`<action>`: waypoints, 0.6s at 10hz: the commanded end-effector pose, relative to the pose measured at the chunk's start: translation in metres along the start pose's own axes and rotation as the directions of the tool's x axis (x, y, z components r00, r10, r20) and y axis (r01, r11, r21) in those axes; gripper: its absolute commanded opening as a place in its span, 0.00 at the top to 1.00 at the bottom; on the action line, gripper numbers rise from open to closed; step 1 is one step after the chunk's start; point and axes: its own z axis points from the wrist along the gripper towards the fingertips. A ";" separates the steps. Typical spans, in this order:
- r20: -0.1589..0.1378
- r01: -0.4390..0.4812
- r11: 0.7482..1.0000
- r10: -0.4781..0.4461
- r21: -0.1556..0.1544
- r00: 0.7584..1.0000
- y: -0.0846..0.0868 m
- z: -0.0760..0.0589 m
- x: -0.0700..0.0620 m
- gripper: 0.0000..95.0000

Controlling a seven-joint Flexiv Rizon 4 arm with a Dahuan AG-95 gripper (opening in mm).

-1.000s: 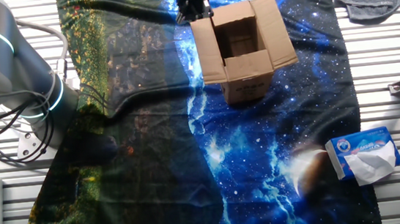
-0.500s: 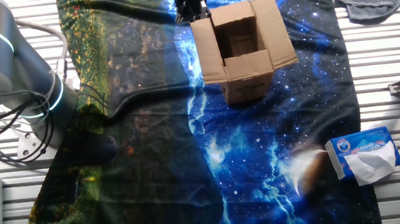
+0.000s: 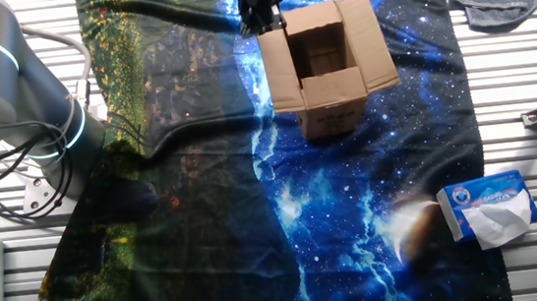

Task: Cover the box

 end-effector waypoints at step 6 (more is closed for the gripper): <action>0.013 0.002 1.000 -0.003 0.002 1.000 -0.002 -0.004 -0.002 1.00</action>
